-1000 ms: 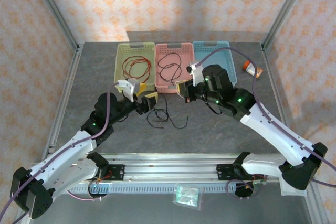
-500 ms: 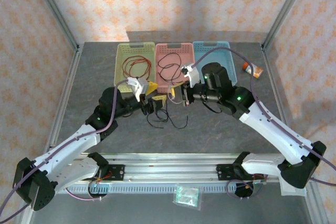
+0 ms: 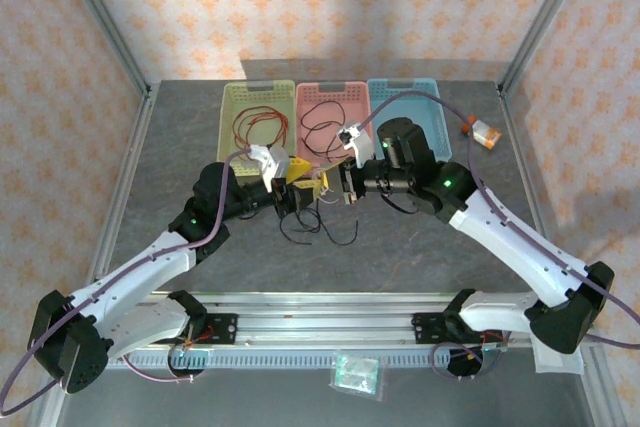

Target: Untangle the cables

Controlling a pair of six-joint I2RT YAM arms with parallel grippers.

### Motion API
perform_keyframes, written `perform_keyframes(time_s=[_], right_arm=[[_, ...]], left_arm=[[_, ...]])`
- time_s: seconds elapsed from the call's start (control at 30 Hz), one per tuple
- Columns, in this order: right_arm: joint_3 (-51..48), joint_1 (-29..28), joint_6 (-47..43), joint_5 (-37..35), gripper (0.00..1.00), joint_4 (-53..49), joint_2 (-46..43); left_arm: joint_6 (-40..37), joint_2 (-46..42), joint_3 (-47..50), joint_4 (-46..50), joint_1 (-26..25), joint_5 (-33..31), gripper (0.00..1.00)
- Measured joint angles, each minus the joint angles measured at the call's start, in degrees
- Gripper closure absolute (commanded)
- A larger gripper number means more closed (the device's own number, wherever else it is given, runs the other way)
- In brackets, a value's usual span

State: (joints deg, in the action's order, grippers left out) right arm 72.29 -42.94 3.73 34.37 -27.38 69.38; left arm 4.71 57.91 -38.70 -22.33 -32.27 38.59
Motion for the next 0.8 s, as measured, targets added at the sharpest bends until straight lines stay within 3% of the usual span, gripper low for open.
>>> perform_keyframes(time_s=[0.47,0.8], right_arm=[[0.0,0.6,0.0,0.1,1.00,0.0,0.0],[0.1,0.4,0.0,-0.6,1.00,0.0,-1.5]], left_arm=[[-0.1,2.1,-0.6,-1.2,0.0,0.4,0.57],[-0.3,2.2,-0.6,-1.3,0.0,-0.4,0.55]])
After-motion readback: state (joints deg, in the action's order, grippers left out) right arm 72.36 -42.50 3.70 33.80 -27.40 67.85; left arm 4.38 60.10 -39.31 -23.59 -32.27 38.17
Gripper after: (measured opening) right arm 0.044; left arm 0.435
